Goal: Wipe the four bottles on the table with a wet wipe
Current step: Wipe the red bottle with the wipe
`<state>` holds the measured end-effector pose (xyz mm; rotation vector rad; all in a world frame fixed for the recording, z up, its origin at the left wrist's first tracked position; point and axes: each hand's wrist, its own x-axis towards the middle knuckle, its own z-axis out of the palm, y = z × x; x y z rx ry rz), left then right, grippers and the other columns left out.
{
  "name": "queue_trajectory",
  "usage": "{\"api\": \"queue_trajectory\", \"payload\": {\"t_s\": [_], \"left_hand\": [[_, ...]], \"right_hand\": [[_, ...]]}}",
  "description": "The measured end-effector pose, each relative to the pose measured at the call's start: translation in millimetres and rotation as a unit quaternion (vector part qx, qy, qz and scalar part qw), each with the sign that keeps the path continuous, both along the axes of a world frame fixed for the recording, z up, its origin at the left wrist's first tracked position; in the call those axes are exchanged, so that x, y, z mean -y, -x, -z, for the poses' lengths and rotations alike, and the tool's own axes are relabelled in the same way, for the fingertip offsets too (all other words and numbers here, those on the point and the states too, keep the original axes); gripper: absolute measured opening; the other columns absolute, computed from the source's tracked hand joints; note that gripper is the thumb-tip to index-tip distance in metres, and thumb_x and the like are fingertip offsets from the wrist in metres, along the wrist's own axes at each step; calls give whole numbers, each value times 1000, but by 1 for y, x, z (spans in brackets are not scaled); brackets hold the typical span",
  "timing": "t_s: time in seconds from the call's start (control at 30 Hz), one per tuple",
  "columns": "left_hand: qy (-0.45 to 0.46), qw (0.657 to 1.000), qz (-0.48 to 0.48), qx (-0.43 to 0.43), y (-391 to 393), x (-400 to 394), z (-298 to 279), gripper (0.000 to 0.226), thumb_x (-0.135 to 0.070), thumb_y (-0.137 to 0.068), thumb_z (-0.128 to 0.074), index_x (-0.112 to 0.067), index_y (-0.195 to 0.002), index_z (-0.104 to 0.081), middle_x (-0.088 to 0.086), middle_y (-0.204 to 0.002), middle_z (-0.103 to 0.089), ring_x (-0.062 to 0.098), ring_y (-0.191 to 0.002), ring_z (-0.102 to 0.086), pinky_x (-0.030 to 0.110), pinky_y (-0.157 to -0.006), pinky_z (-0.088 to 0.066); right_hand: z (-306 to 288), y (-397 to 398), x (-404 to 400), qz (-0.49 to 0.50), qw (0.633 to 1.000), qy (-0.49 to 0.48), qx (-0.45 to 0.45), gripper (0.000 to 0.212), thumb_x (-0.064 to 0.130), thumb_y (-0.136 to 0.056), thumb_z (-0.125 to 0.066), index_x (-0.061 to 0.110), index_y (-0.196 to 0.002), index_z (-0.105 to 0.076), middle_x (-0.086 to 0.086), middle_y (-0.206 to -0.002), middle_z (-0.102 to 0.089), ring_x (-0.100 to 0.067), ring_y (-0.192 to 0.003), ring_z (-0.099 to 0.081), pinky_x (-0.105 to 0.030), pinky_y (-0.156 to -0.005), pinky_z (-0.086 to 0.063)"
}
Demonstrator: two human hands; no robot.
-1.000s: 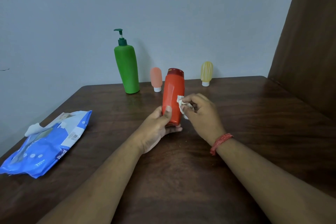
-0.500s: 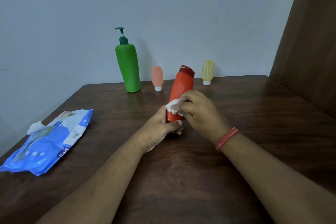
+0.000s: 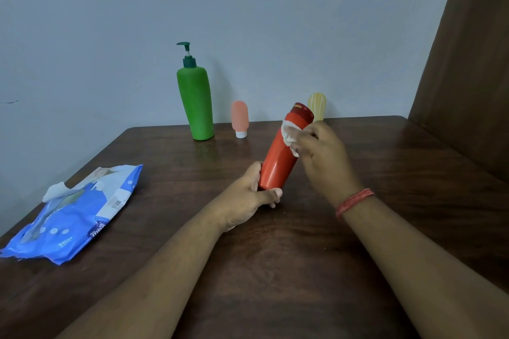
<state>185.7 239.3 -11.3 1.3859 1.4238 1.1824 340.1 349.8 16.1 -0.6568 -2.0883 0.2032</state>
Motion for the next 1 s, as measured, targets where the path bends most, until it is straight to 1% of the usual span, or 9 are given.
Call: {"api": "queue_trajectory", "payload": {"t_s": [0.17,0.3,0.4,0.5,0.63,0.73,0.83,0.93,1.0], "left_hand": [[-9,998,-13,63,3,-1,1,57,-16,-85,-71,-22,-134,-44,9,-109,-62,21,-90,-63,37,-88,-53],[-6,1000,14,7,1,-1,1,56,-18,-88,-71,-25,-135,-41,10,-111,-60,20,-92,-63,36,-88,-55],[9,999,25,-26,0,-1,0,64,-27,-84,-71,-29,-139,-38,13,-120,-59,22,-98,-63,41,-95,-54],[5,1000,12,-4,2,-1,1,63,-24,-85,-72,-26,-139,-39,11,-114,-61,19,-93,-64,36,-90,-55],[-21,999,-16,31,2,1,2,50,-5,-94,-65,-22,-136,-43,11,-107,-61,19,-86,-61,32,-83,-54],[-14,1000,-24,-10,-1,-1,1,57,-24,-85,-71,-26,-135,-43,10,-115,-62,20,-89,-63,41,-90,-54],[-5,999,-22,-34,-4,-3,2,67,-33,-81,-72,-32,-140,-39,9,-122,-61,22,-97,-64,49,-97,-53],[-21,999,-33,0,-4,-4,5,74,-8,-89,-69,-29,-150,-32,8,-124,-62,21,-102,-63,46,-97,-52],[-23,999,-41,14,-2,-6,7,72,-3,-89,-68,-27,-149,-35,9,-125,-62,21,-104,-62,46,-98,-51]], "right_hand": [[1,-1,12,-108,984,-101,101,20,18,-94,-62,9,-107,-75,-3,-98,-61,-17,-92,-56,-31,-80,-51],[-4,-2,0,-35,994,-91,-44,18,10,-91,-60,0,-90,-75,-8,-87,-61,-16,-84,-56,-24,-75,-46],[-5,-9,-8,20,996,-23,-85,16,3,-91,-64,1,-104,-73,-4,-94,-59,-17,-89,-56,-10,-81,-41],[3,-4,-1,-33,997,-73,-16,14,6,-89,-69,6,-102,-75,-5,-97,-63,-19,-93,-58,-29,-85,-49],[2,5,18,-120,975,-145,114,15,7,-89,-68,10,-101,-75,-2,-97,-63,-21,-93,-58,-32,-80,-49],[-9,4,21,-49,979,-167,106,11,9,-88,-68,10,-98,-71,-6,-91,-58,-21,-83,-55,-31,-69,-50],[-12,5,26,-15,987,-94,131,18,8,-88,-68,14,-106,-67,-3,-98,-49,-18,-88,-50,-28,-70,-41],[-12,11,36,-74,963,-110,233,36,4,-78,-74,16,-112,-70,0,-106,-48,-20,-99,-51,-35,-75,-50],[-14,11,36,-76,959,-111,247,37,6,-77,-77,17,-112,-71,0,-105,-47,-19,-99,-51,-35,-76,-52]]}}
